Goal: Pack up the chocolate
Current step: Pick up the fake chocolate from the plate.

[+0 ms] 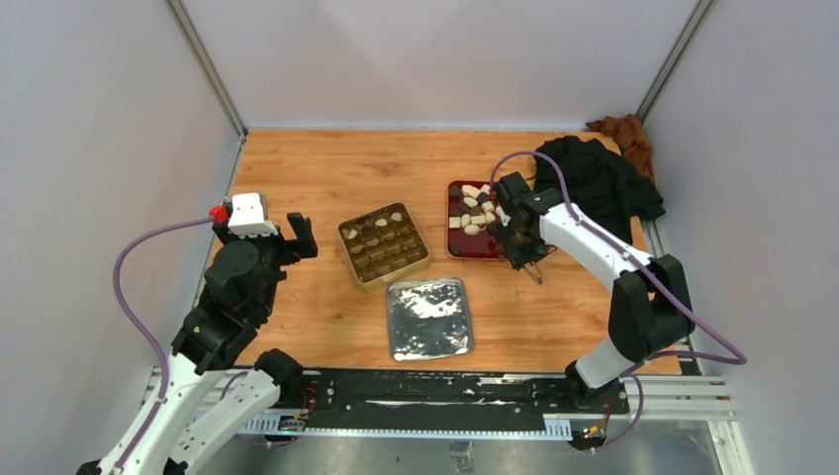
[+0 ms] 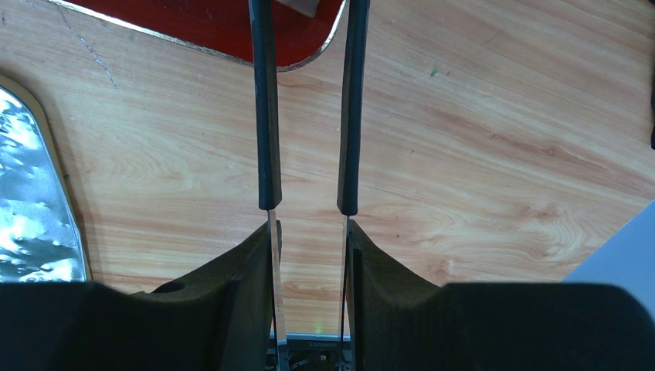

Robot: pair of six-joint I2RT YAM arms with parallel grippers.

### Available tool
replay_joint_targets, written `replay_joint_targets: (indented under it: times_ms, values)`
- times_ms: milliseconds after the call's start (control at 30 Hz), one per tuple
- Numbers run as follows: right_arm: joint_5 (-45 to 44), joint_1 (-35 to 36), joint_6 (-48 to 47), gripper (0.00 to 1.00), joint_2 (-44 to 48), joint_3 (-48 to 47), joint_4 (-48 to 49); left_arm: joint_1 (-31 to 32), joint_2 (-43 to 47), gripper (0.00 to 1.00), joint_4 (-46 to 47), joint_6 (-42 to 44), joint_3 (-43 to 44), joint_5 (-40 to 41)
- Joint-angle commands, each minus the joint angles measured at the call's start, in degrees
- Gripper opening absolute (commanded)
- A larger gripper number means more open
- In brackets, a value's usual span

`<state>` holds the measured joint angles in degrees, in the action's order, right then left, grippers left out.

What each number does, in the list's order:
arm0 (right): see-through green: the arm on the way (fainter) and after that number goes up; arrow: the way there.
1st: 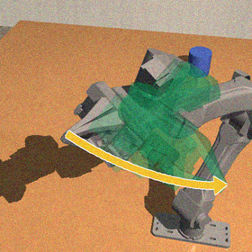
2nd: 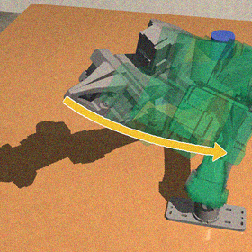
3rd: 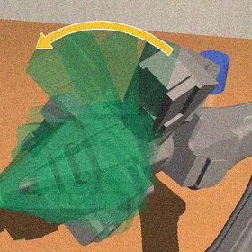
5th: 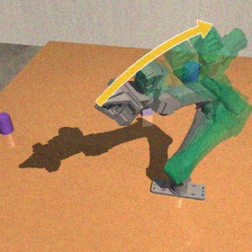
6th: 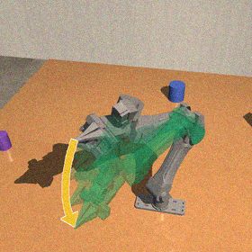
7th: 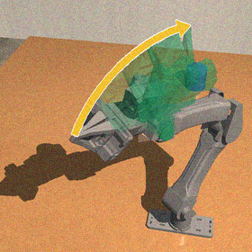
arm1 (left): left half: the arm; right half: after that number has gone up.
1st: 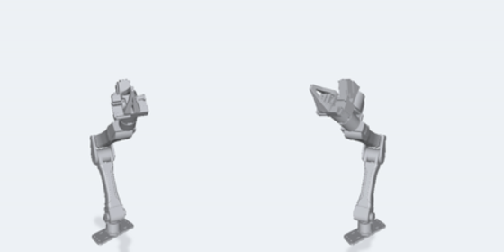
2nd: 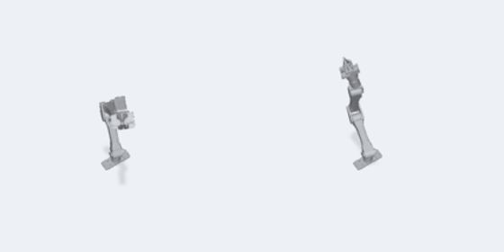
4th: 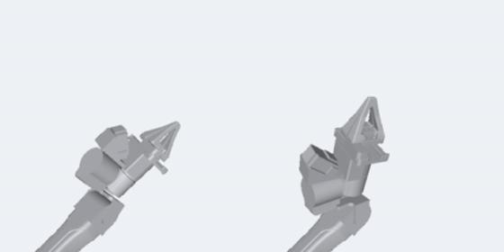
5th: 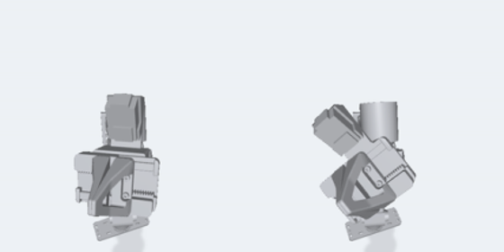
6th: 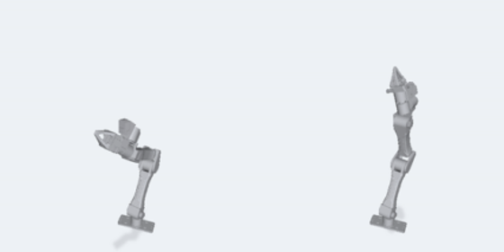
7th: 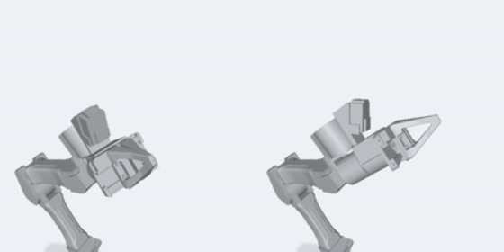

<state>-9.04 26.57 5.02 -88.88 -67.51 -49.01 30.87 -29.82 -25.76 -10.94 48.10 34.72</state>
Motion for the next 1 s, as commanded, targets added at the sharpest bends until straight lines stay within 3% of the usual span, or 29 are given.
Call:
replay_joint_targets:
  times_ms: [0,967]
  values:
    - [0.13,-1.17,-0.78,0.39,-0.22,0.80,-0.56,-0.29,0.21,1.00,1.48,0.12,-0.55,0.04]
    - [2.24,-1.61,-1.59,0.41,-4.10,-1.37,-1.04,-0.29,0.36,1.00,1.42,0.13,-0.55,0.25]
